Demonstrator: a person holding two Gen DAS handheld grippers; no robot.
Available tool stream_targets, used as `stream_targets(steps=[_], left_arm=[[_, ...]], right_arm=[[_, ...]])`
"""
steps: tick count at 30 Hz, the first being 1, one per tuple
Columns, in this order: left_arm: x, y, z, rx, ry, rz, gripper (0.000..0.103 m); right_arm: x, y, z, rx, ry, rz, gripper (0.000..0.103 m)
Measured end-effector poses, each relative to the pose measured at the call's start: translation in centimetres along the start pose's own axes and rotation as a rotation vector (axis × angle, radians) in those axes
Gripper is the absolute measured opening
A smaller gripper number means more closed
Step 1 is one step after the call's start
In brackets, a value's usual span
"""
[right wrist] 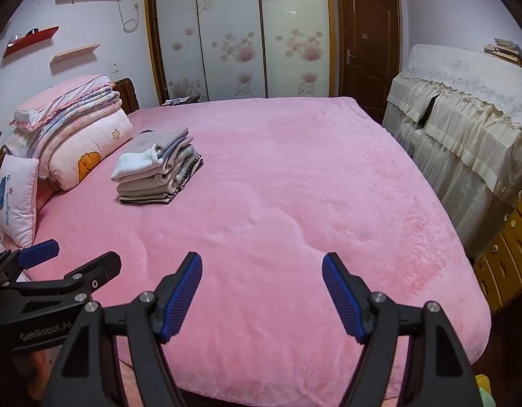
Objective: Fold small clothes
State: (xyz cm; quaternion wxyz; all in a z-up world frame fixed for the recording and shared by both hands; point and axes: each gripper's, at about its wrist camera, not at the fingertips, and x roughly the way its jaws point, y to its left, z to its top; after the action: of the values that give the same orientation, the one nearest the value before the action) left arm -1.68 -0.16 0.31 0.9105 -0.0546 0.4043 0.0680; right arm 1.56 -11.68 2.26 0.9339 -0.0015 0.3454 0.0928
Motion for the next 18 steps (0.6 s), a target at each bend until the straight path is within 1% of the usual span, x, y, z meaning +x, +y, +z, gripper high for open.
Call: stream_targets(steps=[4,11,18], left_arm=[[-0.16,0.02,-0.01,-0.003,0.001,0.003,0.103],[-0.13,0.16,-0.02,-0.006,0.003,0.006,0.103],[-0.04,0.28,-0.02,-0.006,0.003,0.005,0.103]], right_arm=[[-0.15,0.06,-0.05,-0.008,-0.003,0.0,0.075],[-0.25,0.11,-0.05,-0.007,-0.006,0.001,0.079],[-0.42,0.28,0.27,-0.01,-0.011,-0.001,0.08]])
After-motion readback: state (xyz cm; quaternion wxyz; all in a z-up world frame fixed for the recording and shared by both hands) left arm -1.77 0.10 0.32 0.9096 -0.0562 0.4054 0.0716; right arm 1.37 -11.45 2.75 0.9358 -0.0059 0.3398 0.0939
